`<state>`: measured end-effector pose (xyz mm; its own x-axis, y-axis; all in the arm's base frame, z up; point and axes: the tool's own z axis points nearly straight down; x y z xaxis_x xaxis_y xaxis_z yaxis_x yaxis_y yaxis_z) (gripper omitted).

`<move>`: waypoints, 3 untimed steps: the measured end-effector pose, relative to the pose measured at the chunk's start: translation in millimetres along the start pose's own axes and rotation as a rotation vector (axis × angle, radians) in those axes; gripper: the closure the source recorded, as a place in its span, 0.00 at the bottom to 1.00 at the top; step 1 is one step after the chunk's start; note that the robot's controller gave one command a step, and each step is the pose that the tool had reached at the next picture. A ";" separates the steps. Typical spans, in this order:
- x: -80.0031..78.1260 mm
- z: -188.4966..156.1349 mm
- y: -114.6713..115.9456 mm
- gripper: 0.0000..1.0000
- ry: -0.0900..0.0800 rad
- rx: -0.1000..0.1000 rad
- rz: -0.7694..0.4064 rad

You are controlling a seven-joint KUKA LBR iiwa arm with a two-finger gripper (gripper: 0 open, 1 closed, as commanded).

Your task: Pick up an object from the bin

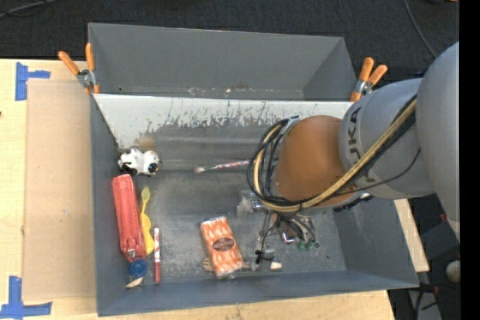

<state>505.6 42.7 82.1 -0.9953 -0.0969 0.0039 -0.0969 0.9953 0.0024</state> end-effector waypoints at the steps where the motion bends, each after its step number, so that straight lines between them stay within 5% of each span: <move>1: 14.2 10.4 13.9 0.00 -0.001 0.001 0.045; 3: -2.1 5.4 45.4 0.00 0.000 0.001 -0.390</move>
Offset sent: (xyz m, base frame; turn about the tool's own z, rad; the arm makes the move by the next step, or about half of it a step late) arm -0.0022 0.0436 -0.0121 -0.4065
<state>503.3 88.1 76.8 -0.8838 -0.4678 0.0029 -0.4678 0.8838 0.0031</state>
